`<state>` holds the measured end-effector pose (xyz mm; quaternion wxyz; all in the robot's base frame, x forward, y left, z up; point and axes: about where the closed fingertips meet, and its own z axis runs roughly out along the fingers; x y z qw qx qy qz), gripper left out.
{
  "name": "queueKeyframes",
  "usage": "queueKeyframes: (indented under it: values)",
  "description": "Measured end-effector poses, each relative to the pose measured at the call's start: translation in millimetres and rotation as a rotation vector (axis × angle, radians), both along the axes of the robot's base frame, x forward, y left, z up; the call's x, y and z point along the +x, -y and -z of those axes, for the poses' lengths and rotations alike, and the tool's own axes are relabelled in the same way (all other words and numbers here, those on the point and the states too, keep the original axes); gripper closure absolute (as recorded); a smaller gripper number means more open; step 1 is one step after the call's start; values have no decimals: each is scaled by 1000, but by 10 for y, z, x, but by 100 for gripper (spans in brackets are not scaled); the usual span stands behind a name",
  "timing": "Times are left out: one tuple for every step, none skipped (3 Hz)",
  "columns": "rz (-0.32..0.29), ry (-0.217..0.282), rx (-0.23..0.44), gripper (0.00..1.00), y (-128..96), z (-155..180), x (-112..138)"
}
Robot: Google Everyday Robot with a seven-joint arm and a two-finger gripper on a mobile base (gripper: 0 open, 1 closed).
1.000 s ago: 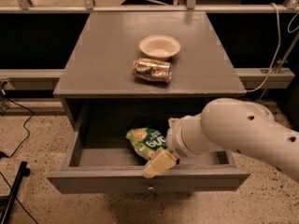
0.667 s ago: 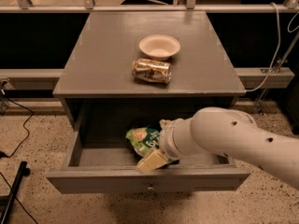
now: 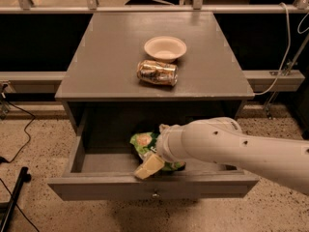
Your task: Pick green rice chip bag from top drawer and place on counter
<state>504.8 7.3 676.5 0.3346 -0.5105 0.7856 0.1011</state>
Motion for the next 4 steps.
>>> queueKeyframes:
  values:
    - [0,0,0,11,0,-52,0]
    - [0,0,0,20,0,-80,0]
    - [-14,-8,67,0,46,-142,5]
    - [-11,28,57,0,263,-166,3]
